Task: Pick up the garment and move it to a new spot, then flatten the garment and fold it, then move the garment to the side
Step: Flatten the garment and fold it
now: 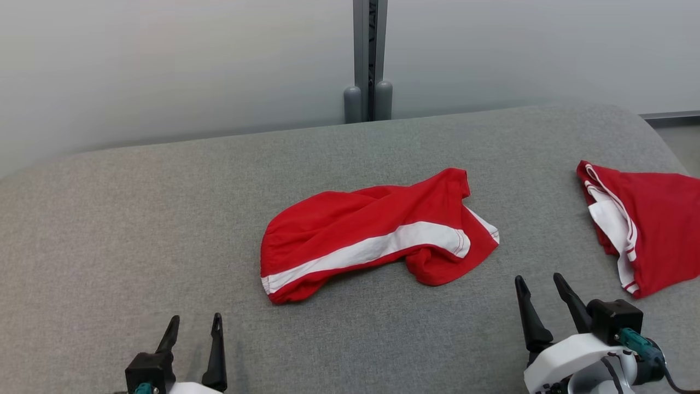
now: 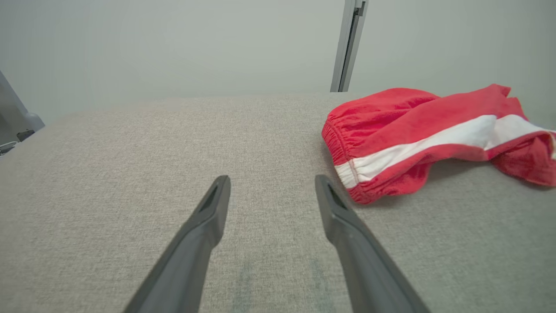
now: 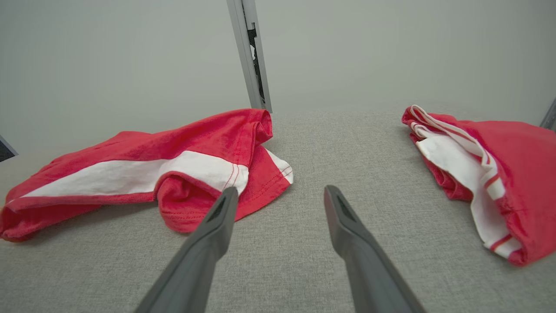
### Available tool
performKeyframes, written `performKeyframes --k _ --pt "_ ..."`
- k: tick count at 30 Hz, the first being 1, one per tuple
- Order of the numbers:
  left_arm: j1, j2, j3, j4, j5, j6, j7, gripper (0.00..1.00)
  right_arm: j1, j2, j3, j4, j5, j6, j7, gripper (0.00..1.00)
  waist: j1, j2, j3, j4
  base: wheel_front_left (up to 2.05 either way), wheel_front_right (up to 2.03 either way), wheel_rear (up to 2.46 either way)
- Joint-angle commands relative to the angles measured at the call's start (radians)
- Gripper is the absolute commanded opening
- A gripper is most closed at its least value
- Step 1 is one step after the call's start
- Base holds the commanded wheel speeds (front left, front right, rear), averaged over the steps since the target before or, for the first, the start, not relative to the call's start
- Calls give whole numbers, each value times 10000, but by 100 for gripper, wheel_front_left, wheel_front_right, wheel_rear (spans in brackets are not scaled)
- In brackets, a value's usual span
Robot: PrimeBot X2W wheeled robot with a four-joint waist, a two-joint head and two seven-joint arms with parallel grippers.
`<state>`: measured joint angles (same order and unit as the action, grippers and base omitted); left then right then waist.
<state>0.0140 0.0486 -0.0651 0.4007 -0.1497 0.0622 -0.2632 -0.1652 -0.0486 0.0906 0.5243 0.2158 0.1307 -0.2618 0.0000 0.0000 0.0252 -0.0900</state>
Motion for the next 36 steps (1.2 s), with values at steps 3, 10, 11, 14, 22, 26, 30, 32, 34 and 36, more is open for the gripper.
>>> performKeyframes --k 3,10,11,14,22,26,30,32,34,36 --pt "-505 44 -158 27 -583 -271 -15 100 -228 -54 123 -110 63 0 -40 100 0 0 343 21 0 0 0" --pt "-1590 43 -705 715 -1905 -770 -13 100 -690 -53 341 -148 102 0 -40 100 0 0 1162 -153 0 0 0" --pt "-1732 43 -768 830 -1985 -784 -12 100 -752 -55 365 -148 111 0 -40 100 0 0 1278 -200 0 0 0" --pt "-2065 44 -972 1152 -2122 -806 -13 100 -949 -55 451 -126 117 0 -40 100 0 0 1551 -358 0 0 0" --pt "-2551 47 -1369 1687 -2396 -926 -13 100 -1158 -53 492 -119 94 0 -42 100 0 0 1912 -624 0 0 0" --pt "-2650 44 -1414 1889 -2303 -817 -13 100 -1252 -53 494 -97 42 0 -42 100 0 0 1978 -724 0 0 0" --pt "-2740 46 -1420 2003 -2465 -968 -13 100 -1296 -53 496 -94 50 0 -40 100 0 0 2031 -796 0 0 0" --pt "-2768 47 -1474 1977 -2498 -1084 -13 100 -1301 -53 489 -97 39 0 -42 100 0 0 2048 -808 0 0 0" --pt "-2763 46 -1507 1980 -2540 -1134 -13 100 -1304 -53 484 -96 25 0 -42 100 0 0 2049 -810 0 0 0" --pt "-2780 47 -1539 1977 -2619 -1241 -13 100 -1306 -53 469 -90 2 0 -42 100 0 0 2051 -804 0 0 0"
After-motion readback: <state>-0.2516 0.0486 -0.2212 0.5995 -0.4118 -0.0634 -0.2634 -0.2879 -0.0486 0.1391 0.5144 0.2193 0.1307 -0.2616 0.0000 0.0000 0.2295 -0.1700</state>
